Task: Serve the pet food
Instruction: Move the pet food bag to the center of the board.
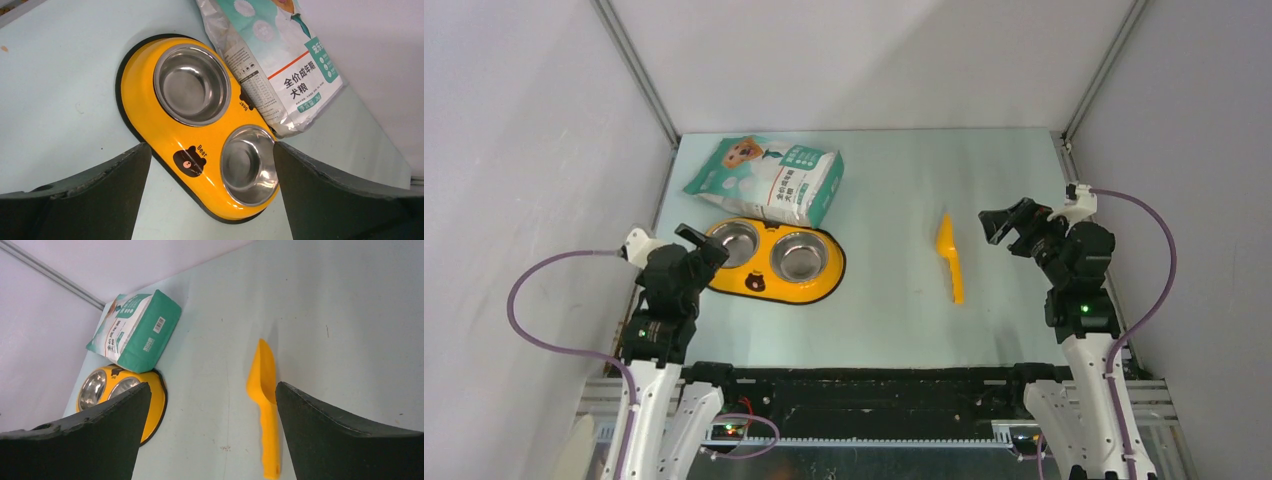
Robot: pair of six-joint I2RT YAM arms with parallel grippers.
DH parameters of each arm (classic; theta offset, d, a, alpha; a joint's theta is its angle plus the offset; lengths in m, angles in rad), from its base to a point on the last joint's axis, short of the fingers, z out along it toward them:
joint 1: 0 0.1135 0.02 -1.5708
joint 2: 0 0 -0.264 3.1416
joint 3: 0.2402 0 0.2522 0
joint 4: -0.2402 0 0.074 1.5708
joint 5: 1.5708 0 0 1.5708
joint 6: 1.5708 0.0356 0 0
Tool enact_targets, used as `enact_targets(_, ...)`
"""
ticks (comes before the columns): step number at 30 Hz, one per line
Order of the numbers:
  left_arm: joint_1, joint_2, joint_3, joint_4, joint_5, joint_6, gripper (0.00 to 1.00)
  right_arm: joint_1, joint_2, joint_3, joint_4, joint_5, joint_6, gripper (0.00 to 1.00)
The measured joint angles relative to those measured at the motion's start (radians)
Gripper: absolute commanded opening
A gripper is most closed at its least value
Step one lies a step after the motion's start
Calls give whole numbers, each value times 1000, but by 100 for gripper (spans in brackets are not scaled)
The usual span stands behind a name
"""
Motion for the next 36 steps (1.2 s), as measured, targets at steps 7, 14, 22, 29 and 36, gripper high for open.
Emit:
enact_targets(7,5,160,0,108,-22,-13,99,0,-1,-42,51,-45,-6,100)
enact_targets(14,75,420,-2,328,-43,-24,99,0,-7,-68,68,16,-5,100)
enact_targets(22,237,826,97,517,57,-29,99,-10,-2,-70,68,91,26,100)
enact_targets(29,306,1187,377,600,141,-40,99,-18,19,-78,77,86,28,100)
enact_targets(36,323,1444,578,593,204,-76,99,-22,23,-90,99,78,28,100)
